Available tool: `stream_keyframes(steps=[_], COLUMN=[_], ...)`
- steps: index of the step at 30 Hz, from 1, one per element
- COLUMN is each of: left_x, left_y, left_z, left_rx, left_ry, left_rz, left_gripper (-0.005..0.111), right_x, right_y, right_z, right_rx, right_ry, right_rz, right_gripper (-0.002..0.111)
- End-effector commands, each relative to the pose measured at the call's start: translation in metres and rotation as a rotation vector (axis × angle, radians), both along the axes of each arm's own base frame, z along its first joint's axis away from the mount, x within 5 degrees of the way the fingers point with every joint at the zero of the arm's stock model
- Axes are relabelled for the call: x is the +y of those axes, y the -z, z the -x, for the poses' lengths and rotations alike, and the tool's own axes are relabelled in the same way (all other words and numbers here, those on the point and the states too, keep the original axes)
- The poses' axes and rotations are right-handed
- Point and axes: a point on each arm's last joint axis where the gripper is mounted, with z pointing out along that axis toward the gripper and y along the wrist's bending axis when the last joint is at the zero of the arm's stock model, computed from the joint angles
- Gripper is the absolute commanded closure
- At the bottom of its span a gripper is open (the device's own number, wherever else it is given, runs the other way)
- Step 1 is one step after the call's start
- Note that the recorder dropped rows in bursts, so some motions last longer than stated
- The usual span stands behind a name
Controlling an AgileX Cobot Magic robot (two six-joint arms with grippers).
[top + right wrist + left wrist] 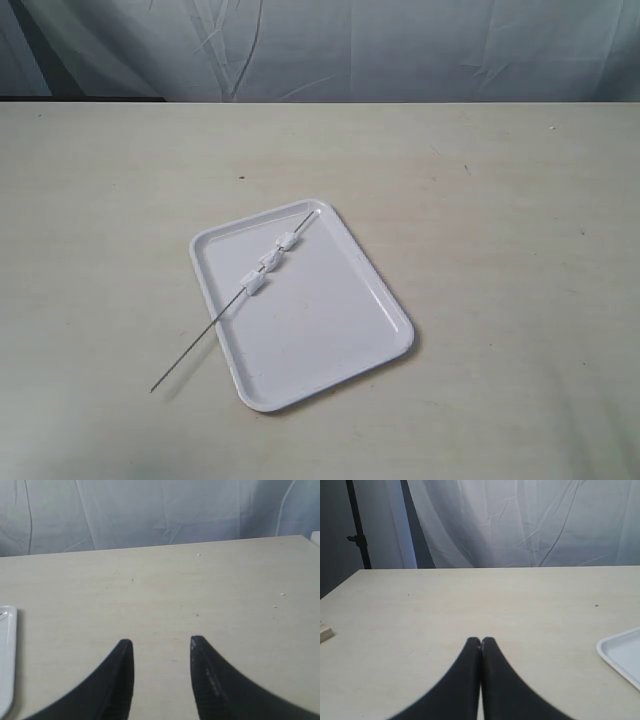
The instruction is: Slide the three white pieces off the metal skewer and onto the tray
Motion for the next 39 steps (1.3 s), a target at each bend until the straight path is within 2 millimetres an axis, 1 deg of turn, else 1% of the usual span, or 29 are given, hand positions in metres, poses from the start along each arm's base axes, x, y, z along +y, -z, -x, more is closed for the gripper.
stream_keyframes(steps=[1,9,11,13,14,16,18,24,26,29,31,34,35,36,37,38,39], left_x=[0.000,0.000,-0.001,-0.001,0.000,0.002,0.003,0.004,0.004,0.006,0.007,0.007,0.007,0.007,0.006,0.005,0.004], left_y=[0.001,0.000,-0.004,-0.010,-0.019,-0.030,-0.036,-0.039,-0.042,-0.052,-0.054,-0.054,-0.054,-0.054,-0.054,-0.054,-0.054], left_z=[0.000,0.000,0.000,-0.001,0.000,0.001,0.003,0.004,0.005,0.009,0.010,0.010,0.010,0.010,0.010,0.010,0.010], left_rx=[-0.005,-0.009,-0.054,-0.130,-0.234,-0.353,-0.427,-0.466,-0.503,-0.618,-0.649,-0.649,-0.652,-0.658,-0.658,-0.652,-0.650], left_ry=[0.001,0.001,0.003,0.003,-0.003,-0.017,-0.024,-0.024,-0.027,-0.035,-0.037,-0.037,-0.031,-0.012,-0.001,0.017,0.027], left_rz=[-0.001,-0.001,0.026,0.087,0.158,0.195,0.191,0.239,0.236,0.233,0.234,0.234,0.267,0.372,0.415,0.432,0.412], left_gripper=[0.107,0.107,0.107,0.107,0.107,0.107,0.107,0.107,0.107,0.107,0.107,0.107,0.107,0.107,0.107,0.107,0.107], right_x=[0.000,0.000,-0.001,0.000,-0.001,-0.001,-0.001,-0.001,-0.001,-0.002,-0.002,-0.002,-0.002,-0.002,-0.002,-0.002,-0.002], right_y=[-0.001,-0.001,-0.005,-0.014,-0.025,-0.038,-0.047,-0.052,-0.055,-0.061,-0.064,-0.066,-0.067,-0.067,-0.067,-0.066,-0.067], right_z=[0.000,0.000,-0.001,-0.002,-0.002,-0.001,0.001,0.002,0.004,0.006,0.008,0.009,0.009,0.009,0.009,0.009,0.009], right_rx=[-0.013,-0.013,-0.059,-0.162,-0.283,-0.428,-0.533,-0.582,-0.619,-0.692,-0.734,-0.759,-0.765,-0.765,-0.762,-0.760,-0.762], right_ry=[-0.004,-0.004,-0.001,0.001,0.004,0.008,0.010,0.012,0.015,0.018,0.019,0.020,0.021,0.018,0.017,0.016,0.016], right_rz=[0.006,0.009,0.033,0.020,0.010,0.005,0.002,0.000,-0.012,-0.016,-0.018,-0.018,-0.020,-0.039,-0.048,-0.052,-0.055], right_gripper=[0.072,0.072,0.072,0.072,0.072,0.072,0.072,0.072,0.072,0.072,0.072,0.072,0.072,0.072,0.072,0.072,0.072])
